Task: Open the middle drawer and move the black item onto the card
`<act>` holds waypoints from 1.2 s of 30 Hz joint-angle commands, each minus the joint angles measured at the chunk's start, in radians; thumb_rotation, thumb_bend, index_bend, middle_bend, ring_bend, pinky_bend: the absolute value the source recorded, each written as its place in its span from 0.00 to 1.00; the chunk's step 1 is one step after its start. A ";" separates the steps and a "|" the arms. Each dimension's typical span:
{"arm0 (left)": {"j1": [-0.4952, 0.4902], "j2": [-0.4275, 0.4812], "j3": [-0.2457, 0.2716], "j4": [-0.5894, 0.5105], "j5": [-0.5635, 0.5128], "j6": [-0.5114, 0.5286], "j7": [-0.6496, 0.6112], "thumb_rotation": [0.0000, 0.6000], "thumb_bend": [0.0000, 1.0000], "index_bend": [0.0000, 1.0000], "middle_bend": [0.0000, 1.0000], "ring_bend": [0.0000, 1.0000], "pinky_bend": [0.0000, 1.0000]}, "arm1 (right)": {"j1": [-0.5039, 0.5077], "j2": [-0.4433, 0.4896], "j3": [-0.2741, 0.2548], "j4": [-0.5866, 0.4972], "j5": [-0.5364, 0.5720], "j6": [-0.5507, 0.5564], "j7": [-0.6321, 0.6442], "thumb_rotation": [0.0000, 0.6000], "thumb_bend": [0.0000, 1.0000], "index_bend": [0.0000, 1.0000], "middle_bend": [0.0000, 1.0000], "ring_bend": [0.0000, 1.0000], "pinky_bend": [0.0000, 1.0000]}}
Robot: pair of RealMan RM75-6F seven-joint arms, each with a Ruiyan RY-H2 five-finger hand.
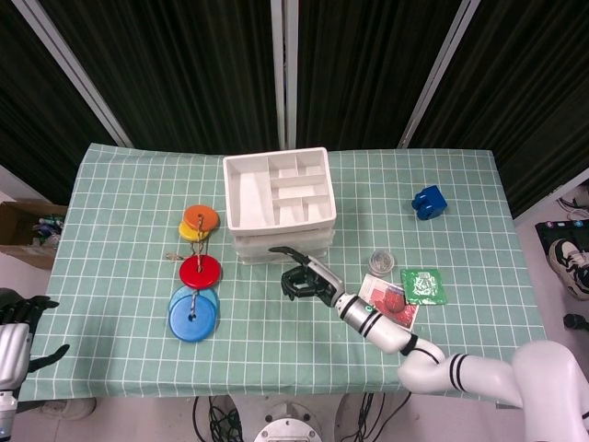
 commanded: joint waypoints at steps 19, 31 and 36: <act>0.008 -0.016 0.005 0.035 0.009 0.013 -0.035 1.00 0.00 0.31 0.25 0.22 0.21 | -0.185 0.238 -0.106 -0.353 0.040 0.264 -1.291 1.00 0.39 0.05 0.66 0.54 0.61; 0.008 -0.015 0.004 0.023 0.022 0.024 -0.025 1.00 0.00 0.31 0.25 0.22 0.21 | -0.162 0.389 0.014 -0.578 0.232 0.211 -1.502 1.00 0.39 0.09 0.80 0.74 0.75; 0.006 -0.013 0.006 0.015 0.021 0.017 -0.016 1.00 0.00 0.31 0.25 0.22 0.21 | -0.123 0.390 0.042 -0.561 0.308 0.129 -1.489 1.00 0.40 0.09 0.83 0.76 0.80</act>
